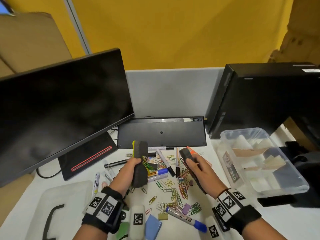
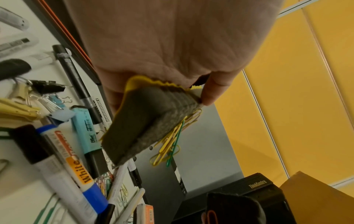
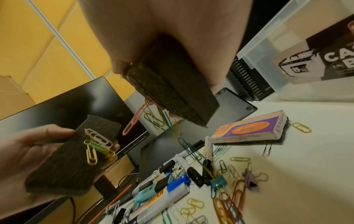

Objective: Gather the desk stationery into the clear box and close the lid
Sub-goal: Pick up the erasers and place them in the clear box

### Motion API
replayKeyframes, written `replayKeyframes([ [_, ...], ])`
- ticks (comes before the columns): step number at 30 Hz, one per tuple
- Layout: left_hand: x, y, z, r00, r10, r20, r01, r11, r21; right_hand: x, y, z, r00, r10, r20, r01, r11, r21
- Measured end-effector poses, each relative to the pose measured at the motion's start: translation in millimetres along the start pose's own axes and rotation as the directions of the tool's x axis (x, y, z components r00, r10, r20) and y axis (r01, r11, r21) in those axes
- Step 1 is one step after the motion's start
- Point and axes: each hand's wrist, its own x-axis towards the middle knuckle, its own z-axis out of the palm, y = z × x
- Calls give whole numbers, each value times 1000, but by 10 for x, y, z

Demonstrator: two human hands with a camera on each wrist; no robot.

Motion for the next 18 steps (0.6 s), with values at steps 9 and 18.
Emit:
replayKeyframes([
  [9, 155, 32, 215, 997, -59, -43, 55, 993, -102, -67, 47, 201, 987, -99, 126, 128, 960, -250],
  [18, 103, -144, 436, 998, -62, 11, 63, 990, -124, -146, 20, 320, 947, -211, 242, 291, 883, -369],
])
